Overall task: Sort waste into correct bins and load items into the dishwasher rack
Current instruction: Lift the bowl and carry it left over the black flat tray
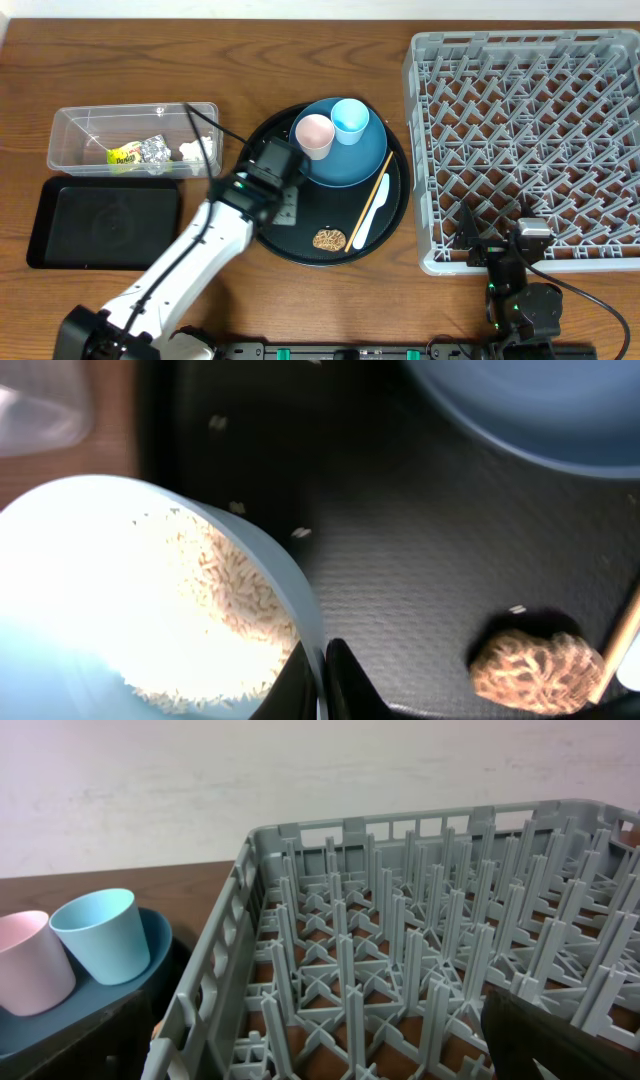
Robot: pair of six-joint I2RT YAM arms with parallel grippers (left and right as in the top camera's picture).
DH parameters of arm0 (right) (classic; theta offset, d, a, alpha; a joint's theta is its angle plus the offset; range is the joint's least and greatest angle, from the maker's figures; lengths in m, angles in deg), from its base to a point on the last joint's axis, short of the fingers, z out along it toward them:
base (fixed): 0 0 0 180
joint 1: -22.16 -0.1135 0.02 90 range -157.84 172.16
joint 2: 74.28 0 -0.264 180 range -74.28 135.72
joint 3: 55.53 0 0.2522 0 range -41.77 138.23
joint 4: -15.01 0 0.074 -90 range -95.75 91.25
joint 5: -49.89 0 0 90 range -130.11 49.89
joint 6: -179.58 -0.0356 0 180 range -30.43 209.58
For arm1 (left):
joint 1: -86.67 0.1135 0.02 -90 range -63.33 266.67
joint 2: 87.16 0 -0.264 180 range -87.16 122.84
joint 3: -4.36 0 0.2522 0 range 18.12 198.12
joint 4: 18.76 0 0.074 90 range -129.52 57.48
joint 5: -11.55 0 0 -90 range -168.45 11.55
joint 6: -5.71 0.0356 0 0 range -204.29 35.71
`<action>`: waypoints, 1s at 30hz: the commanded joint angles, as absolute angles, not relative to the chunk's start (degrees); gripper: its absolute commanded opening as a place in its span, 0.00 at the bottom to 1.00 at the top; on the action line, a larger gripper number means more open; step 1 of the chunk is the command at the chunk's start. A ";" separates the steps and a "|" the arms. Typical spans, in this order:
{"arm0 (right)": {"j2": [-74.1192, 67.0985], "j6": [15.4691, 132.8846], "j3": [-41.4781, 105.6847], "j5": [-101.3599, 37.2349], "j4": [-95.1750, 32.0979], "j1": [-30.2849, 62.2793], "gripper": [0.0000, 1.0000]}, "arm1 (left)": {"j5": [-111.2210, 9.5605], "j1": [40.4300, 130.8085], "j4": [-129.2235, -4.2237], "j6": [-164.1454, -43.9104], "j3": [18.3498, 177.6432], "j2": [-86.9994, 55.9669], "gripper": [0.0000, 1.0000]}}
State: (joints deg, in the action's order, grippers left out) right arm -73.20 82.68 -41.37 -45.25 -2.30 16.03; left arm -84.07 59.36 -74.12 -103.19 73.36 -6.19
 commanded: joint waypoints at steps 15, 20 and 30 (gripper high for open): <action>-73.05 83.44 -41.46 -45.67 -2.41 16.10 0.99 | -79.73 85.43 -77.86 -96.30 78.26 -17.32 0.06; -73.05 83.44 -41.46 -45.65 -2.41 16.10 0.99 | -71.09 96.95 -75.17 -95.41 78.26 -17.12 0.06; -73.05 83.44 -41.46 -45.67 -2.41 16.10 0.99 | -57.85 118.13 -71.15 -95.45 78.24 -15.33 0.06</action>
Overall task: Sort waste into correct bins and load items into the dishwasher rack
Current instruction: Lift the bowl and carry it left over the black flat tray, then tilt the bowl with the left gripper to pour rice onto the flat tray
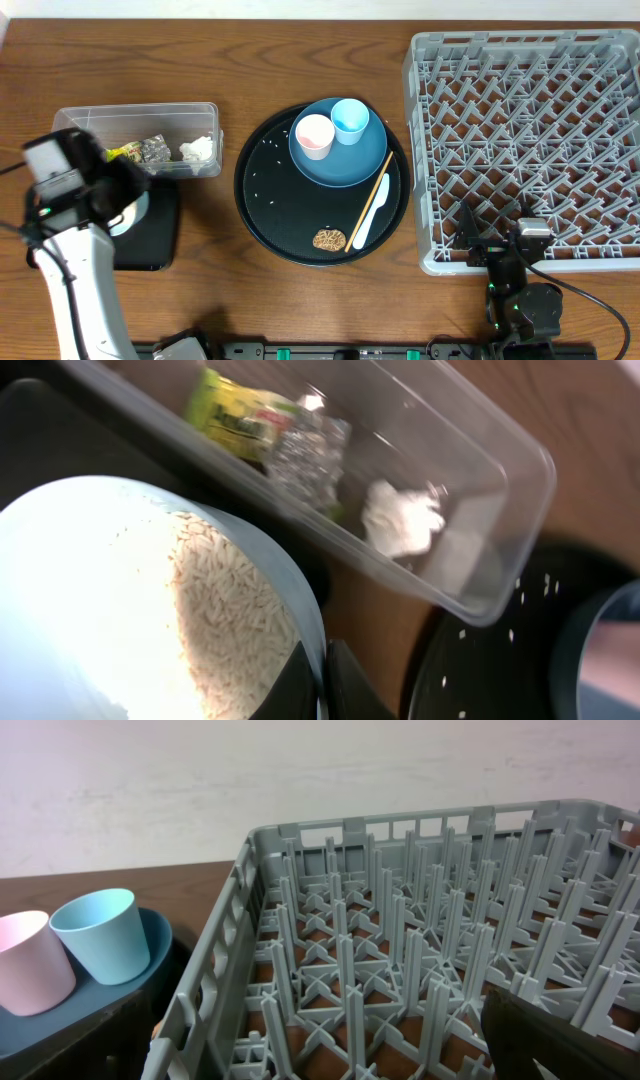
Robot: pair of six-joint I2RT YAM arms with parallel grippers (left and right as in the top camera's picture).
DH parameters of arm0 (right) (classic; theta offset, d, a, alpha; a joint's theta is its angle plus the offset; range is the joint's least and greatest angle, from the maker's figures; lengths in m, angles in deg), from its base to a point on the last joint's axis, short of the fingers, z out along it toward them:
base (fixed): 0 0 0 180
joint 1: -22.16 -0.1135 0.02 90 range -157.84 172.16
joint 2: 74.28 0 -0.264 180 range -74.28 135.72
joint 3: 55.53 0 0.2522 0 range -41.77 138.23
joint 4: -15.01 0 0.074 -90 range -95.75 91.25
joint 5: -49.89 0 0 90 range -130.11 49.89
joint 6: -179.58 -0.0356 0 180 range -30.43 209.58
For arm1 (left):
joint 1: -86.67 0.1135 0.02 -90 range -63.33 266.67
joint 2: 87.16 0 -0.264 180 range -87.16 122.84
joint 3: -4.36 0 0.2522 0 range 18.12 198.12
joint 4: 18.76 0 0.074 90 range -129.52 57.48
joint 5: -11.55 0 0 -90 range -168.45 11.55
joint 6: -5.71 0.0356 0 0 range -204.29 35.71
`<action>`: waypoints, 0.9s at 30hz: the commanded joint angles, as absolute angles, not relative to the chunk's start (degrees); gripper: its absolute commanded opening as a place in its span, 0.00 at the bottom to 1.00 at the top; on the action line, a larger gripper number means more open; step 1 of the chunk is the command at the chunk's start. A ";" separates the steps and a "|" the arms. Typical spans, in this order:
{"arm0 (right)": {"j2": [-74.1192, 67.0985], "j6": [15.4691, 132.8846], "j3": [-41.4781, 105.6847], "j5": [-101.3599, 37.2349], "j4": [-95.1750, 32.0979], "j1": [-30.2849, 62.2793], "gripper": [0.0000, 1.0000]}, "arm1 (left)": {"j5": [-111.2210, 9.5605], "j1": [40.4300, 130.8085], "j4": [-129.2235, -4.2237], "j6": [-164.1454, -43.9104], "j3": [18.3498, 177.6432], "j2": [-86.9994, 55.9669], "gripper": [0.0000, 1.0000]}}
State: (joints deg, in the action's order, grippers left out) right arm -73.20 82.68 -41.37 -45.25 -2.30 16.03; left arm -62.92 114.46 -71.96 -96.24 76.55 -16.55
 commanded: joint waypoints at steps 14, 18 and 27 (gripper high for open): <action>-73.05 83.44 -41.46 -45.67 -2.41 16.10 0.99 | -29.28 132.82 -61.90 -91.73 78.24 0.41 0.06; -73.05 83.44 -41.46 -45.65 -2.41 16.10 0.99 | -16.23 138.28 -59.11 -91.78 78.24 2.59 0.06; -73.05 83.44 -41.46 -45.65 -2.41 16.10 0.99 | -10.26 144.53 -60.61 -91.84 78.24 2.70 0.06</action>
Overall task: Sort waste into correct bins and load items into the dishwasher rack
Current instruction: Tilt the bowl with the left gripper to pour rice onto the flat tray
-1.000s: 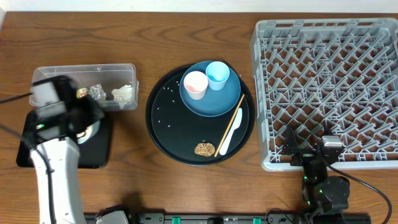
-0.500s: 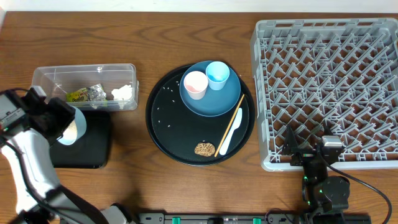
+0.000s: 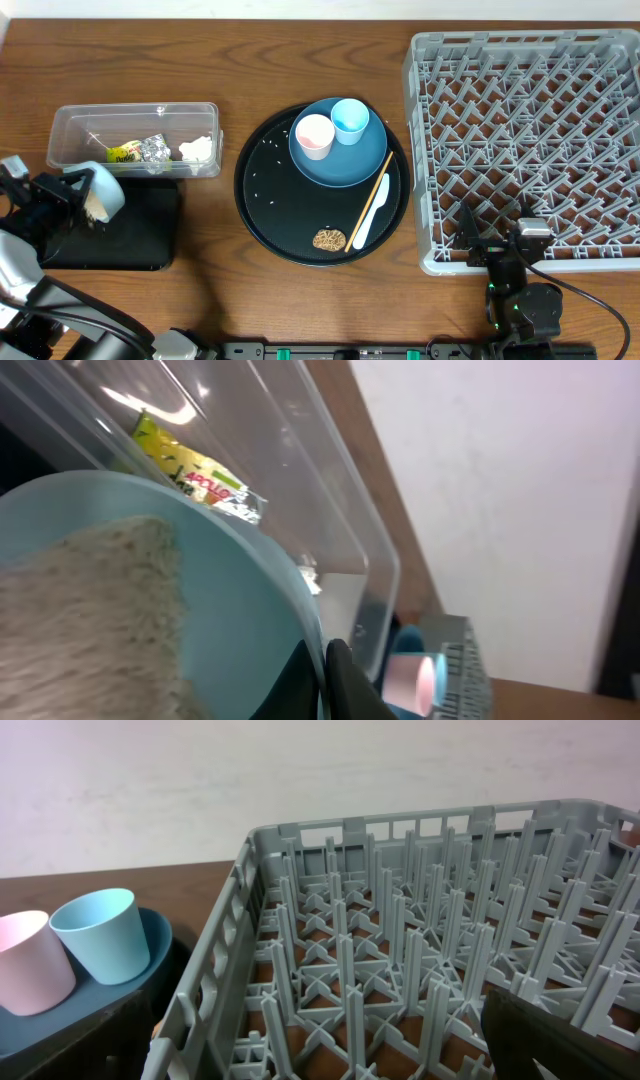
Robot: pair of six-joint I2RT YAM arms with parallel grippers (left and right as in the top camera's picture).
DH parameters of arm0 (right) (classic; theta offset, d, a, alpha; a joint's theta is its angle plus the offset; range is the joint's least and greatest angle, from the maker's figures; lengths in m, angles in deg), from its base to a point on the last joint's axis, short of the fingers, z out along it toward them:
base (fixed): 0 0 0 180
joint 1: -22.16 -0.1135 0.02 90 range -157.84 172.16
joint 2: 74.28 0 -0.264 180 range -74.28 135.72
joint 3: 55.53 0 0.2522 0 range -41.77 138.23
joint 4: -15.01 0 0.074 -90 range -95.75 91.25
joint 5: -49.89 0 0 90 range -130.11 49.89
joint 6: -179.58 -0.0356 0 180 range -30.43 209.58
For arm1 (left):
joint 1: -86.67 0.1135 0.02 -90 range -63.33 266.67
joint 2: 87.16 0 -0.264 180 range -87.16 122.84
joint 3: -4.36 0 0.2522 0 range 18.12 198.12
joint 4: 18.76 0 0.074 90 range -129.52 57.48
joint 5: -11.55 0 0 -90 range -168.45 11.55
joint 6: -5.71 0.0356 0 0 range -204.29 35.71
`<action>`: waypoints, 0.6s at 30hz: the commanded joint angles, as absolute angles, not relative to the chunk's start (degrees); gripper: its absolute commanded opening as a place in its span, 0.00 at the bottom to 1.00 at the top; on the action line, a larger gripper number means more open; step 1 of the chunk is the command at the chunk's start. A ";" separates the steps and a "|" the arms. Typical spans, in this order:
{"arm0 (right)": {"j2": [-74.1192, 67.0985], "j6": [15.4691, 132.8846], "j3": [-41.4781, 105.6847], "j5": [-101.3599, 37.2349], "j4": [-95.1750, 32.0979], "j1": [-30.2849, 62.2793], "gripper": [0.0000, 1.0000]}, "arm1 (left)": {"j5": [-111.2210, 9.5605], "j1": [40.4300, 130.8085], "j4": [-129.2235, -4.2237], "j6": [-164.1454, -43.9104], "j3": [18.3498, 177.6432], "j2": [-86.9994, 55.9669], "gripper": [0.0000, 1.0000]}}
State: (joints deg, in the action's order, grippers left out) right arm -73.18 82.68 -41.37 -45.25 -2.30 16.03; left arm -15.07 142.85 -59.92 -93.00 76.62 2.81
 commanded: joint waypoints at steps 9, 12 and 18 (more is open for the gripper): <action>-73.05 83.44 -41.46 -45.67 -2.41 16.10 0.99 | -7.71 148.75 -62.04 -88.98 77.47 2.70 0.06; -73.05 83.44 -41.46 -45.67 -2.41 16.10 0.99 | -6.90 148.75 -61.53 -87.80 77.41 2.70 0.06; -73.05 83.47 -41.46 -45.67 -2.41 16.10 0.99 | -1.28 148.73 -61.51 -80.13 77.43 2.70 0.06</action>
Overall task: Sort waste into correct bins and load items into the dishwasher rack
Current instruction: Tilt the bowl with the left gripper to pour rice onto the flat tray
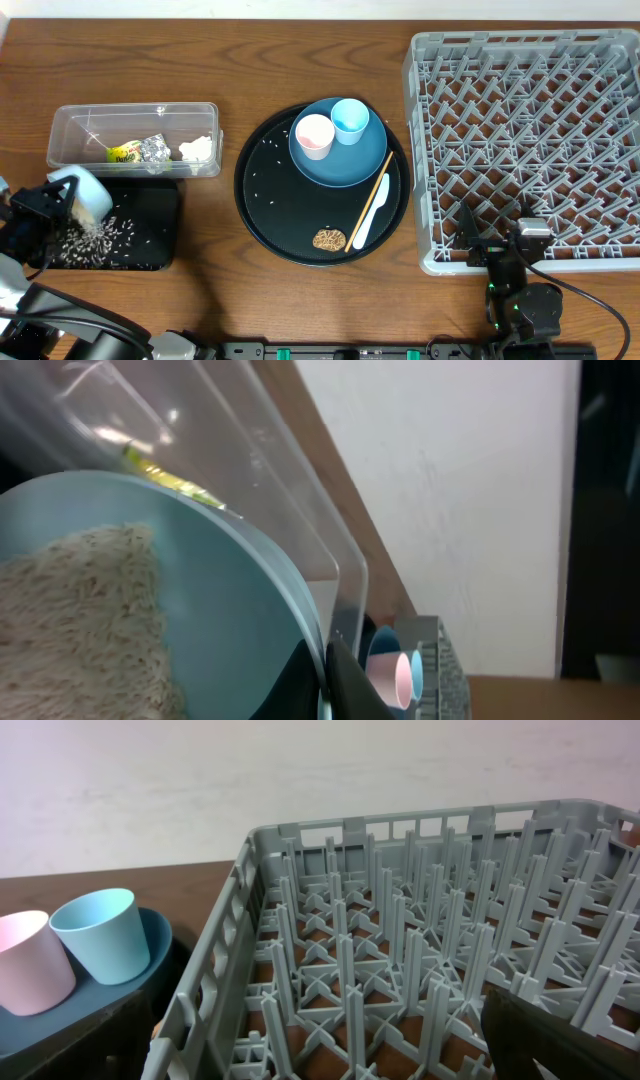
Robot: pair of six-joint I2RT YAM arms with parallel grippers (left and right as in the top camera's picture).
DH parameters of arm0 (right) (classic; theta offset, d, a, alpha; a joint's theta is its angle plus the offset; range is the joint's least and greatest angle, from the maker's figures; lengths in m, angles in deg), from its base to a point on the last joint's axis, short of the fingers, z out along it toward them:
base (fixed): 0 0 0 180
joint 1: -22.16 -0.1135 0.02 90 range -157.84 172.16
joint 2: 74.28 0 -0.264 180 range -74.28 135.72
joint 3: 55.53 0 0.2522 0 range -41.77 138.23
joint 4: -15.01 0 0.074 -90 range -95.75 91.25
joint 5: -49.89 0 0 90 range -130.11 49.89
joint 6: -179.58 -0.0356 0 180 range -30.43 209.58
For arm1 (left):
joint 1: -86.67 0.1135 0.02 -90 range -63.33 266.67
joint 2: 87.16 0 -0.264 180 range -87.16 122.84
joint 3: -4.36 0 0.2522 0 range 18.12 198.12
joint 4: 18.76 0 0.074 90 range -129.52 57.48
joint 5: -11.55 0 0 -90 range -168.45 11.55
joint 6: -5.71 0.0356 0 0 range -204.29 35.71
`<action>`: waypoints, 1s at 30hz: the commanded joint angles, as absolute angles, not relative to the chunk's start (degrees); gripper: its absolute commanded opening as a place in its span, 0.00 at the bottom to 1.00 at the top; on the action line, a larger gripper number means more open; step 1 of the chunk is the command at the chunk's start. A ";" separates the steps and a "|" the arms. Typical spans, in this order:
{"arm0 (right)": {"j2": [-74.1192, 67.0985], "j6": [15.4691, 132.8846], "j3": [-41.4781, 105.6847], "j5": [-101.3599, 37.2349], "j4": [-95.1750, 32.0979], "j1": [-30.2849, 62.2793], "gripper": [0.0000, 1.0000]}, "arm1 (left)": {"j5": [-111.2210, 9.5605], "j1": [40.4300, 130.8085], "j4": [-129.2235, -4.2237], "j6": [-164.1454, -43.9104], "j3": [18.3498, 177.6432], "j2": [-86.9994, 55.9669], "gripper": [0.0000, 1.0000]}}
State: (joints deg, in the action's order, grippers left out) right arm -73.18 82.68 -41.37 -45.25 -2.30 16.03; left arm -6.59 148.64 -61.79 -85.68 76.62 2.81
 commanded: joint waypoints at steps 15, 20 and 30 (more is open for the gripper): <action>-73.05 83.44 -41.46 -45.67 -2.41 16.10 0.99 | 7.35 150.17 -61.64 -77.24 77.41 2.70 0.06; -73.05 83.44 -41.46 -45.67 -2.41 16.10 0.99 | 10.46 152.97 -62.21 -78.05 77.43 2.70 0.06; -73.05 83.44 -41.46 -45.67 -2.41 16.10 0.99 | 11.57 153.78 -64.64 -82.38 77.43 2.70 0.06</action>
State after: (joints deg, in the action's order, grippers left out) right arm -73.18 82.68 -41.37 -45.25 -2.30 16.03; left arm 8.95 153.61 -63.72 -81.55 76.62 2.81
